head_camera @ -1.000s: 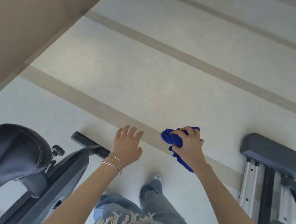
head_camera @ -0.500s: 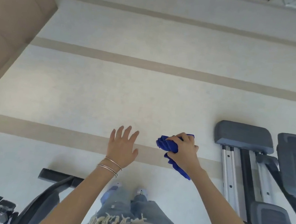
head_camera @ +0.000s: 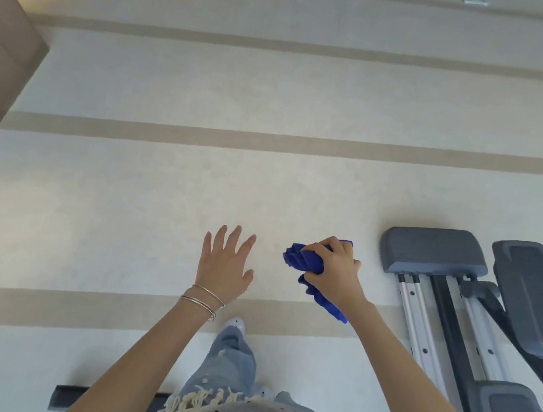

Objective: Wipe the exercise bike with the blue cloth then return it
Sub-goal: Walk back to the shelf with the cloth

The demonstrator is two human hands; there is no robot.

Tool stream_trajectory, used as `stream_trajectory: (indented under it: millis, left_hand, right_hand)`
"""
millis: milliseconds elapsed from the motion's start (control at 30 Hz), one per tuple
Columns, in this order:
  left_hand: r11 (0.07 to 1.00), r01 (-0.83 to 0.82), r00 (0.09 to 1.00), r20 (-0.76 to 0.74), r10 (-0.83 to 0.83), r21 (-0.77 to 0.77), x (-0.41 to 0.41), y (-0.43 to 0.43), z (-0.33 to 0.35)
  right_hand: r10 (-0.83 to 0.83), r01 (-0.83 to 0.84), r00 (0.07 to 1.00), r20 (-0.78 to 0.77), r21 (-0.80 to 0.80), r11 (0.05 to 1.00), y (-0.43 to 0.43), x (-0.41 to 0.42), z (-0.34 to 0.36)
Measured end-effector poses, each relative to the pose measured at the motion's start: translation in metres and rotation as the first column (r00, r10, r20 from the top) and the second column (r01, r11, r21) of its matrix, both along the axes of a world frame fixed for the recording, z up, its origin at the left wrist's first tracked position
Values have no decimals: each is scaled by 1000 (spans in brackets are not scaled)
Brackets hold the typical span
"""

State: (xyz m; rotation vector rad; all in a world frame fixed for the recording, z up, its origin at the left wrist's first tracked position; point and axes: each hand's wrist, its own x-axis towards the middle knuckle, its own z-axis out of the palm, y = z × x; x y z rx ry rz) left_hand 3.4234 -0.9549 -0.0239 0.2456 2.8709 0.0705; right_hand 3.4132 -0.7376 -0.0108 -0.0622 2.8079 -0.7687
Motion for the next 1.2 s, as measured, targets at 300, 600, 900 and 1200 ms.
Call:
stream_trajectory:
  millis: [300,600,900,1200]
  left_hand:
    - [998,58,998,-34,-57,24,-98,-39,9]
    - [983,184,982,31,-184,26,-174,-5,-4]
    - [982,184,981,49,-187,50,-290,80,-5]
    - [981,187,982,-4,-187,48,-403,175,6]
  right_hand:
    - [-11,12,998,-67,10,1000,-36,-83,10]
    - [-88,88,996,-11,28,996,-6,-140,-7]
    - [-132,132,991,-20,-10,991,79,-254,-18]
    - [-163,161,985,-61,-35,986,163,-369,-7]
